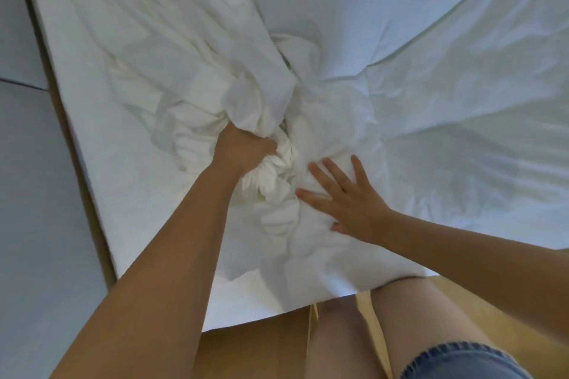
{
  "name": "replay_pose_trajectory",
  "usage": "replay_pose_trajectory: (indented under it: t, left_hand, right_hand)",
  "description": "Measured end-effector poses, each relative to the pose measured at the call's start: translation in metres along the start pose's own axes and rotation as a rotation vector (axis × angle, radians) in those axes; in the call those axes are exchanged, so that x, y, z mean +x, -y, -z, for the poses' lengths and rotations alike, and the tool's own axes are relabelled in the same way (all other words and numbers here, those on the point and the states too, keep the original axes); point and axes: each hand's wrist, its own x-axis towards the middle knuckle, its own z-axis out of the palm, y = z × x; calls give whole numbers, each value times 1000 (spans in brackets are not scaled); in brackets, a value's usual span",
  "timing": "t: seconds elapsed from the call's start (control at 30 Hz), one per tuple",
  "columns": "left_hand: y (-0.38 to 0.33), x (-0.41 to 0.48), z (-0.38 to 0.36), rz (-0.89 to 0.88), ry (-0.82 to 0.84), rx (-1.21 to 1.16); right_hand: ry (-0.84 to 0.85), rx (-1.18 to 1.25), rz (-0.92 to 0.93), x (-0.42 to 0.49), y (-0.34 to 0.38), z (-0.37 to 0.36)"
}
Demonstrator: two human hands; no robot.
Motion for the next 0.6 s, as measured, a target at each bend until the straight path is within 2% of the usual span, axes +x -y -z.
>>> replay_pose_trajectory:
  t: [0.2,0.3,0.4,0.43,0.5,0.6]
  left_hand:
    - [7,-4,10,-7,26,-30]
    - [10,-8,30,19,108,-160]
    - [13,-23,70,48,176,-277]
    - [15,-30,84,49,178,-324]
    - [21,-46,115,50,111,-403]
    - [37,-72,159,44,-37,-458]
  right_hand:
    - [-227,-36,-6,21,3,-4]
    - [-357,216,-78,30,-2,15]
    - [-442,529,-255,42,-6,67]
    - [-472,610,-257,45,-7,89]
    - [-616,736,-236,52,-5,138]
    - [-864,794,-216,71,11,218]
